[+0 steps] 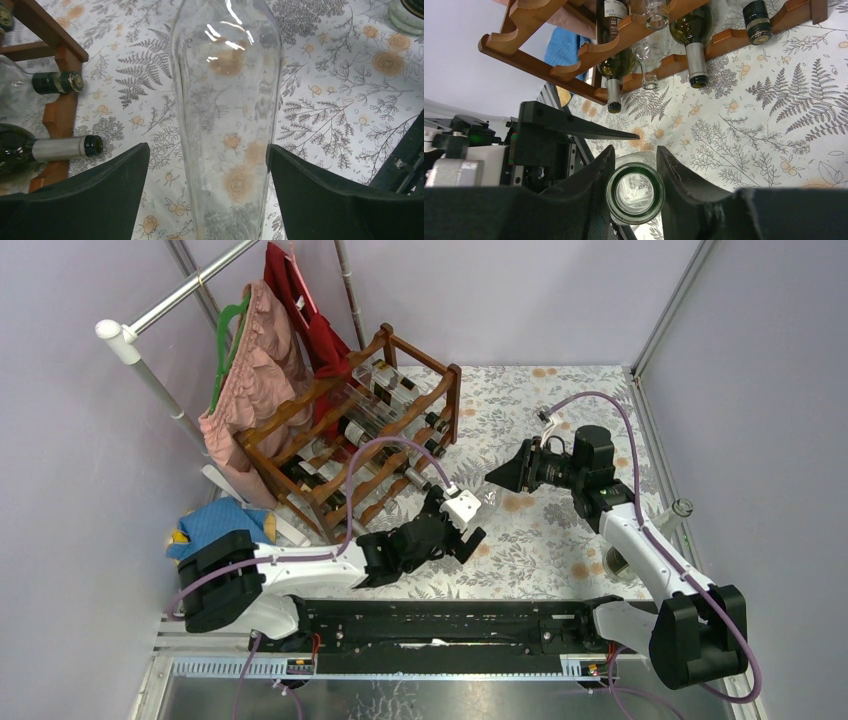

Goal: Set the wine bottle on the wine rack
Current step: Pick up the wine bottle from the center of the board.

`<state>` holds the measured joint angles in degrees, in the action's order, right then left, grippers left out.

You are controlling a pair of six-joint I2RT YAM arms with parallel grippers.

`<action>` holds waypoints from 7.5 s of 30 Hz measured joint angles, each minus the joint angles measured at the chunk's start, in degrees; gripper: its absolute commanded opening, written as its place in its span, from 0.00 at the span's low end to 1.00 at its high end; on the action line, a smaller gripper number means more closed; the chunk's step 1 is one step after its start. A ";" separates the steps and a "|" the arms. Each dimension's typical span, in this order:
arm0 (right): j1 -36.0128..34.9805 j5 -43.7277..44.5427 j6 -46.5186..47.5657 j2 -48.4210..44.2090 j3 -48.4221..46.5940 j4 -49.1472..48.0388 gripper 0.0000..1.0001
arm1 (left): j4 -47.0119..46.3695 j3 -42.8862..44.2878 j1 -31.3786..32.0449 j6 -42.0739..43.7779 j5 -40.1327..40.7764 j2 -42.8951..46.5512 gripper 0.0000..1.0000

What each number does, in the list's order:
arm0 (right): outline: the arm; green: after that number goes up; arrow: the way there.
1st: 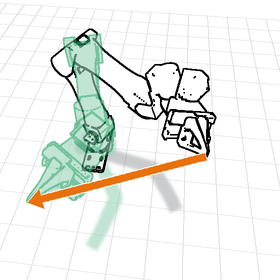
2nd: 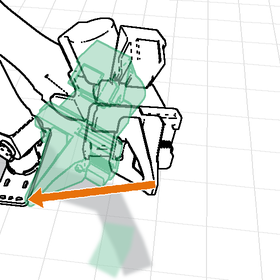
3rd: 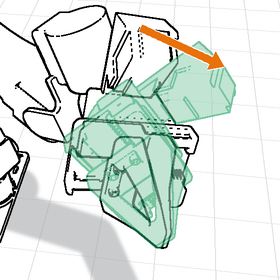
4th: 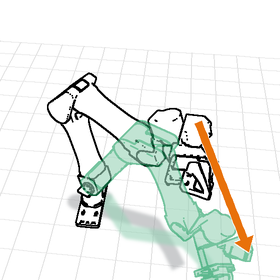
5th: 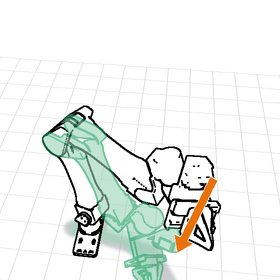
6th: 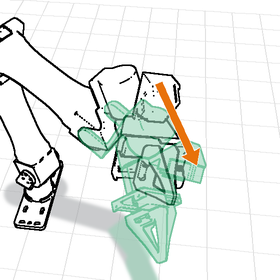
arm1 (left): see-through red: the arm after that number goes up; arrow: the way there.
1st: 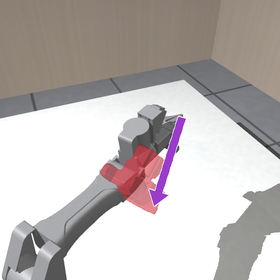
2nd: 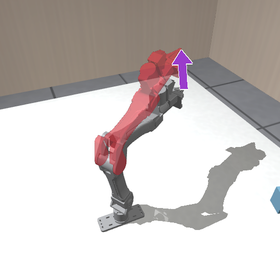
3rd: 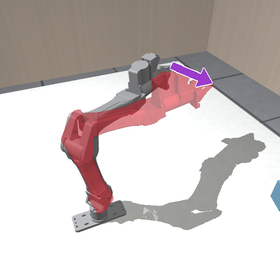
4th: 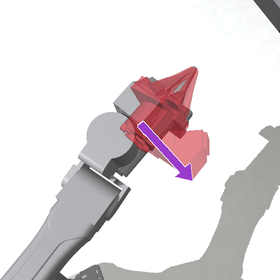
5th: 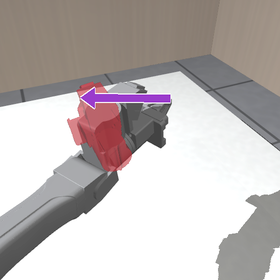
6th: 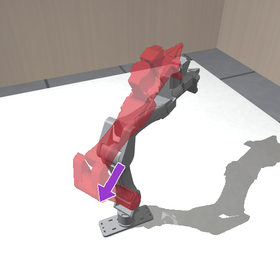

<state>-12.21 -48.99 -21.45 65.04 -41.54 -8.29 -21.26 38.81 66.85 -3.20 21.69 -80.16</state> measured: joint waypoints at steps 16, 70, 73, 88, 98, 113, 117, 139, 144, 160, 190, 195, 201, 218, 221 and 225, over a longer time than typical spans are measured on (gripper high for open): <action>0.00 -0.11 -1.75 1.75 0.50 -1.16 0.08 | 0.46 0.61 -1.07 0.76 -3.17 -5.38 0.14; -16.72 -6.32 61.66 29.44 -26.10 66.01 0.72 | 51.32 10.95 -4.74 30.80 -24.44 5.57 0.00; -17.44 -5.66 61.44 30.10 -26.10 65.99 0.69 | 51.36 10.64 -5.01 30.77 -23.98 5.60 0.00; -20.13 -4.02 61.16 32.76 -26.10 66.55 0.28 | 52.19 10.45 -5.42 30.75 -23.45 5.68 0.00; -20.15 -4.20 61.55 34.12 -27.12 67.60 0.60 | 52.06 10.32 -5.42 30.75 -23.41 5.75 0.00; -20.15 -4.15 62.42 34.27 -28.79 69.33 0.46 | 52.11 9.79 -5.42 30.84 -24.52 5.75 0.00; -20.15 -4.11 62.69 34.47 -28.81 69.72 0.45 | 52.15 9.77 -5.42 30.88 -24.74 5.75 0.00; -20.15 -4.09 63.32 35.87 -29.14 71.19 0.19 | 52.50 9.75 -5.42 30.88 -24.68 5.75 0.00; -20.11 -4.00 63.14 35.98 -29.27 71.65 0.00 | 52.57 9.77 -5.42 30.93 -24.68 5.75 0.01; -20.04 -5.73 60.04 34.40 -27.71 69.22 0.00 | 52.59 9.18 -5.42 29.97 -24.28 6.91 0.80; -17.03 -7.54 52.63 24.98 -18.80 61.05 0.00 | 46.47 15.76 -5.42 25.81 -33.22 26.34 0.98; -16.87 -8.17 52.37 25.03 -18.64 60.92 0.00 | 46.47 15.74 -5.42 23.85 -33.14 26.29 0.98; -15.47 -9.11 51.45 24.04 -17.27 59.43 0.00 | 46.80 18.34 -5.42 20.55 -32.81 26.34 0.98; -6.86 -13.90 53.24 23.04 -16.35 62.10 0.00 | 46.29 17.18 -5.42 19.37 -32.13 23.74 0.98; -6.58 -14.88 53.29 22.03 -16.35 62.58 0.00 | 46.38 17.33 -5.42 19.19 -31.26 24.24 0.98; -5.73 -16.37 53.31 20.35 -16.72 63.41 0.00 | 47.25 20.09 -5.42 16.94 -28.46 24.35 0.98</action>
<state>-17.93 -65.36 31.86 85.38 -58.26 55.11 26.00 58.89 61.43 13.74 -6.76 -55.81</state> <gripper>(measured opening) 0.398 0.982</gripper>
